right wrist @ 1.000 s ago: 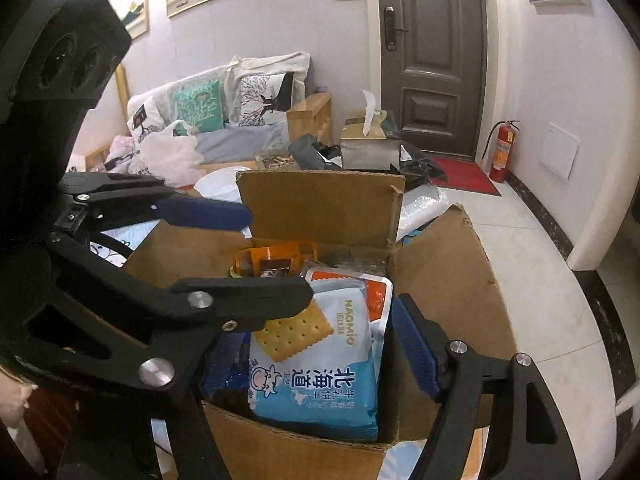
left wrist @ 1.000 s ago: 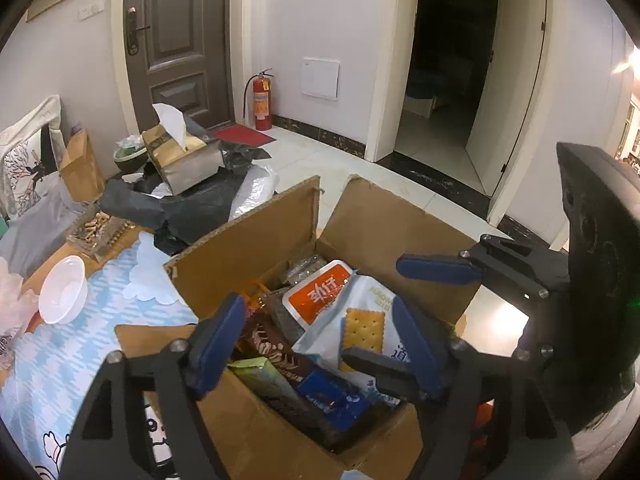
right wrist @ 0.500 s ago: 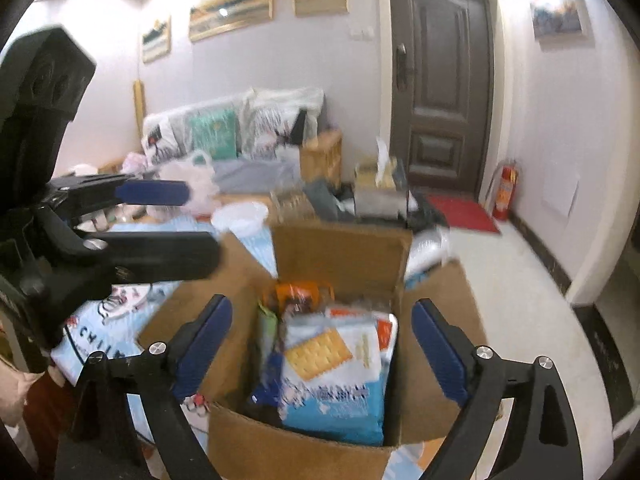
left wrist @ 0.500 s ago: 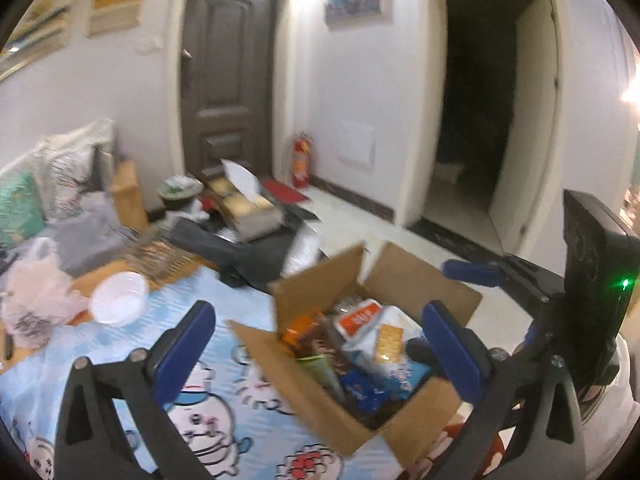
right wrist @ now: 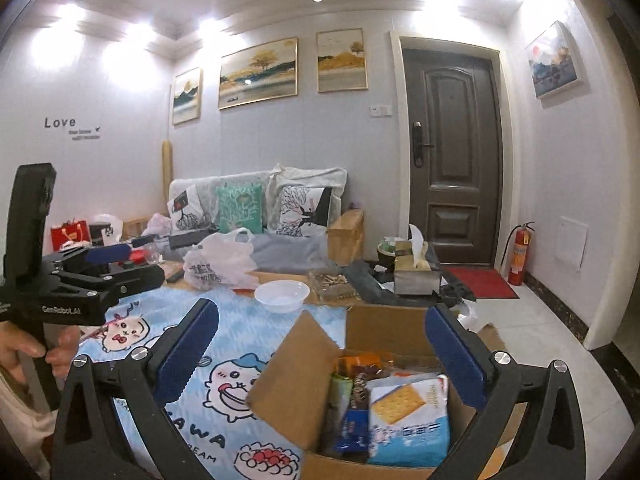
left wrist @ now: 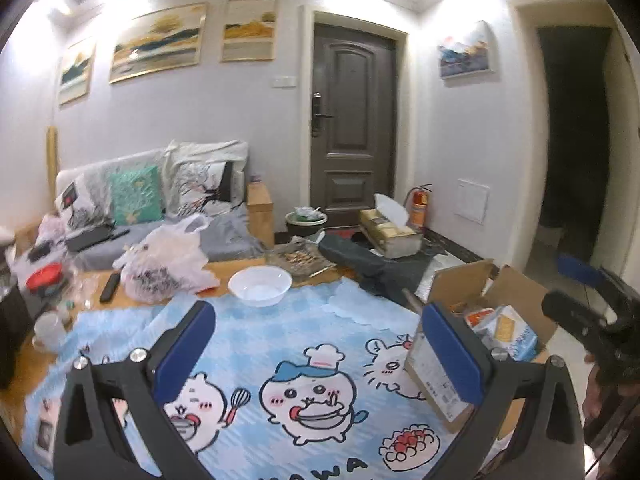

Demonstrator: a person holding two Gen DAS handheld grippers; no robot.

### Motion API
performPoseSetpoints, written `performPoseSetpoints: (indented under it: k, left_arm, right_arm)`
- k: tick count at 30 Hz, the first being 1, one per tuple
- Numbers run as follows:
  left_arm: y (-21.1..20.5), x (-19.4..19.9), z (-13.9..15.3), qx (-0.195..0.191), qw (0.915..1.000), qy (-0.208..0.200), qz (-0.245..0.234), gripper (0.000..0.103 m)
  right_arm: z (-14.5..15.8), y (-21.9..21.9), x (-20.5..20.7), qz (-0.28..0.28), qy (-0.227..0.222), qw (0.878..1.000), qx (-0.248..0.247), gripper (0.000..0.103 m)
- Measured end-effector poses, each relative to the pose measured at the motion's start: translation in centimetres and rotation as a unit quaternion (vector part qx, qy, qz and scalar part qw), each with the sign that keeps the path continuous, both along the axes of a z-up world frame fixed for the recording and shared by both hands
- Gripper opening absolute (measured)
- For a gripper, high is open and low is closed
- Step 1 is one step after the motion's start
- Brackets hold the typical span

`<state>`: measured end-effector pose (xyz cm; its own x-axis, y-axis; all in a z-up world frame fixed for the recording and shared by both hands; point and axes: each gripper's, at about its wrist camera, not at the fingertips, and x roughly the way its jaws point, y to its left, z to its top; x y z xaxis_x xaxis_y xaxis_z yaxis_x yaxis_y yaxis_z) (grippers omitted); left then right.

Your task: Organize snacks

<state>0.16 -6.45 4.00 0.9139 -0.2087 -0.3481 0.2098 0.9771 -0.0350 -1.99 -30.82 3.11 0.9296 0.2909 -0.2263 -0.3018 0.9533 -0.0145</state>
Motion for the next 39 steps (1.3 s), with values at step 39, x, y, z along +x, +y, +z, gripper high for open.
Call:
performPoseSetpoints:
  k: [39]
  left_arm:
    - [-0.4, 0.1, -2.0, -0.001, 0.9997, 0.021, 0.01, 0.102]
  right_arm:
    - [-2.7, 0.0, 0.1, 0.012, 0.041, 0.999, 0.002, 0.103]
